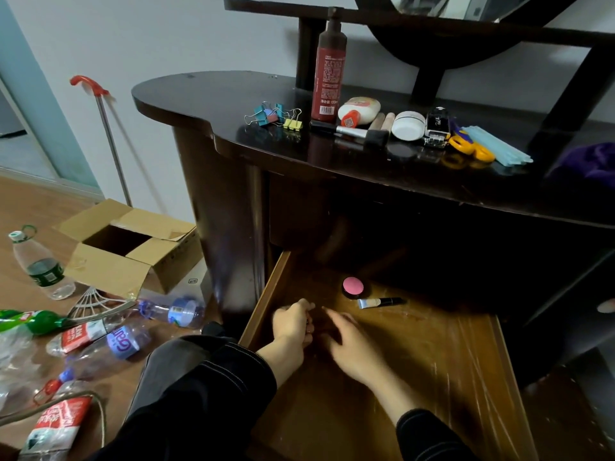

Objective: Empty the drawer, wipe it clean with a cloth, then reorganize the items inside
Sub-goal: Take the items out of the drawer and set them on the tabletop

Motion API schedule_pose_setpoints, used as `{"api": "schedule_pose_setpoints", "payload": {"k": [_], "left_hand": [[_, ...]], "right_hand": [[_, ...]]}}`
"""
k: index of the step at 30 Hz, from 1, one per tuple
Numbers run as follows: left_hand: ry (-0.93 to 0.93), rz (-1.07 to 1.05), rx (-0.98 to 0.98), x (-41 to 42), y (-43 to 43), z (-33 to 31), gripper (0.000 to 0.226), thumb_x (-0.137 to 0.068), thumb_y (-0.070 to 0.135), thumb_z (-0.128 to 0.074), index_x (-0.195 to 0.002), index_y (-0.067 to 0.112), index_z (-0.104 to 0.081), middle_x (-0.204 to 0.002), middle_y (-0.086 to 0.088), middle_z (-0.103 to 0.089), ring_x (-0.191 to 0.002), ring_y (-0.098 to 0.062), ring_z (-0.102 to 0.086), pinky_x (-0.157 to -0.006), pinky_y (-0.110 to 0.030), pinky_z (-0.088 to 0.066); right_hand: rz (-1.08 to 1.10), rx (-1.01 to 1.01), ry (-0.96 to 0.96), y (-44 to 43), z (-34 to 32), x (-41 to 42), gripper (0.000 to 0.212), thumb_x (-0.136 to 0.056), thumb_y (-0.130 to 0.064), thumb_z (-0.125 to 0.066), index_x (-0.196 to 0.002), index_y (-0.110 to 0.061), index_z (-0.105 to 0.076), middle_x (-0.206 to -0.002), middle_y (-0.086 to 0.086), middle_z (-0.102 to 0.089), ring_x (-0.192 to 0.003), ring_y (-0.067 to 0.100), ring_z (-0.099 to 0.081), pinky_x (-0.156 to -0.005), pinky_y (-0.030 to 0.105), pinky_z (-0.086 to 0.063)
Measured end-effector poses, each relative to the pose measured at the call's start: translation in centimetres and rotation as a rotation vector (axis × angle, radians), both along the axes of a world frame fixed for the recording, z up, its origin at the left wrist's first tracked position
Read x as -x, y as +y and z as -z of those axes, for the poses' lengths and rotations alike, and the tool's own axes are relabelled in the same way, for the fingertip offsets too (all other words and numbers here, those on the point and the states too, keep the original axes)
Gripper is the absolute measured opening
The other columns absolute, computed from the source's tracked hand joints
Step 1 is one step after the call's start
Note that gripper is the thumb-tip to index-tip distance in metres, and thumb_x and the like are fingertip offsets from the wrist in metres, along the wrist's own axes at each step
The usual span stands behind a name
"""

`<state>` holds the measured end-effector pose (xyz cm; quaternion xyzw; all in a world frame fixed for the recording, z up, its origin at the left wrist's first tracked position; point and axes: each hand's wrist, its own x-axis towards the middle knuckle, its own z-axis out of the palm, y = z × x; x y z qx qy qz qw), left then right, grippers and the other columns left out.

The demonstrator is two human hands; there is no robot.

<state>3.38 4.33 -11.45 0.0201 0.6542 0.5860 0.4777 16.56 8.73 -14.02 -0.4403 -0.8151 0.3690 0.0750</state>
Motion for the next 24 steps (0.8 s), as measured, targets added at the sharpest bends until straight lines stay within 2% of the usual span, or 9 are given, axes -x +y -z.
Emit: {"api": "schedule_pose_setpoints", "payload": {"k": [3, 7, 9, 12, 15, 17, 19, 21, 24], "left_hand": [[-0.024, -0.012, 0.002, 0.1, 0.1, 0.2, 0.012, -0.091, 0.016, -0.06, -0.081, 0.01, -0.06, -0.064, -0.004, -0.051, -0.045, -0.013, -0.041, -0.035, -0.022, -0.03], [-0.074, 0.014, 0.024, -0.1, 0.1, 0.2, 0.021, -0.092, 0.017, -0.061, -0.073, 0.01, -0.054, -0.059, -0.003, -0.047, -0.042, -0.013, -0.038, -0.037, -0.02, -0.026], [-0.078, 0.024, 0.027, -0.2, 0.1, 0.1, 0.02, -0.093, 0.017, -0.06, -0.075, 0.01, -0.053, -0.06, -0.003, -0.047, -0.043, -0.013, -0.039, -0.038, -0.02, -0.025], [-0.087, 0.039, 0.021, -0.2, 0.1, 0.1, 0.012, -0.094, 0.017, -0.059, -0.086, 0.009, -0.059, -0.063, -0.004, -0.047, -0.044, -0.013, -0.039, -0.039, -0.02, -0.025], [-0.144, 0.066, 0.019, -0.3, 0.0, -0.1, 0.011, -0.094, 0.017, -0.06, -0.09, 0.008, -0.057, -0.065, -0.005, -0.048, -0.044, -0.013, -0.04, -0.038, -0.019, -0.026], [-0.261, 0.097, 0.0, -0.4, -0.1, -0.4, 0.012, -0.093, 0.014, -0.06, -0.088, 0.006, -0.054, -0.067, -0.007, -0.049, -0.045, -0.014, -0.043, -0.036, -0.019, -0.03], [-0.404, 0.119, -0.035, -0.6, -0.3, -0.8, 0.012, -0.091, 0.012, -0.059, -0.085, 0.004, -0.053, -0.069, -0.011, -0.052, -0.047, -0.017, -0.05, -0.036, -0.02, -0.038], [-0.504, 0.123, -0.072, -0.7, -0.4, -1.1, 0.011, -0.09, 0.011, -0.059, -0.085, 0.002, -0.055, -0.073, -0.015, -0.057, -0.052, -0.021, -0.058, -0.039, -0.022, -0.047], [-0.594, 0.146, -0.125, -0.5, -0.7, -1.5, 0.011, -0.088, 0.011, -0.061, -0.082, 0.002, -0.059, -0.07, -0.014, -0.061, -0.058, -0.02, -0.061, -0.043, -0.024, -0.051]], "right_hand": [[-0.021, -0.086, -0.19, -0.4, 0.5, 1.1, 0.049, -0.103, -0.034, -0.05, -0.15, -0.027, -0.039, -0.165, -0.001, -0.022, -0.147, 0.025, -0.034, -0.109, 0.04, -0.041], [0.054, -0.148, -0.217, -0.3, 0.8, 0.6, 0.052, -0.102, -0.019, -0.054, -0.152, -0.019, -0.038, -0.162, 0.003, -0.031, -0.144, 0.025, -0.039, -0.108, 0.035, -0.043], [0.123, -0.174, -0.187, 0.1, 0.7, 0.0, 0.049, -0.1, -0.024, -0.058, -0.147, -0.024, -0.043, -0.15, 0.0, -0.044, -0.131, 0.024, -0.053, -0.093, 0.032, -0.051], [0.204, -0.164, -0.183, 0.6, 0.7, -0.7, 0.024, -0.097, -0.035, -0.061, -0.12, -0.029, -0.055, -0.113, -0.007, -0.064, -0.095, 0.016, -0.066, -0.069, 0.03, -0.056], [0.267, 0.012, -0.049, 0.9, 0.8, -1.0, 0.004, -0.097, -0.025, -0.062, -0.101, -0.025, -0.061, -0.086, -0.007, -0.07, -0.062, 0.007, -0.066, -0.053, 0.028, -0.056], [0.304, 0.077, 0.053, 1.3, 0.3, -1.3, 0.007, -0.097, -0.013, -0.06, -0.099, -0.019, -0.064, -0.077, 0.0, -0.07, -0.045, 0.007, -0.061, -0.043, 0.022, -0.048], [0.357, 0.093, 0.154, 1.6, -0.6, -1.8, 0.008, -0.098, -0.011, -0.059, -0.098, -0.015, -0.066, -0.079, 0.002, -0.07, -0.043, 0.01, -0.062, -0.045, 0.019, -0.047], [0.406, 0.115, 0.263, 1.7, -1.6, -2.4, 0.007, -0.098, -0.011, -0.061, -0.095, -0.014, -0.067, -0.08, 0.005, -0.071, -0.047, 0.013, -0.063, -0.048, 0.023, -0.05], [0.48, 0.129, 0.416, 0.8, -3.0, -3.5, 0.008, -0.097, -0.011, -0.063, -0.093, -0.013, -0.07, -0.067, 0.006, -0.069, -0.049, 0.013, -0.06, -0.048, 0.025, -0.049]]}}
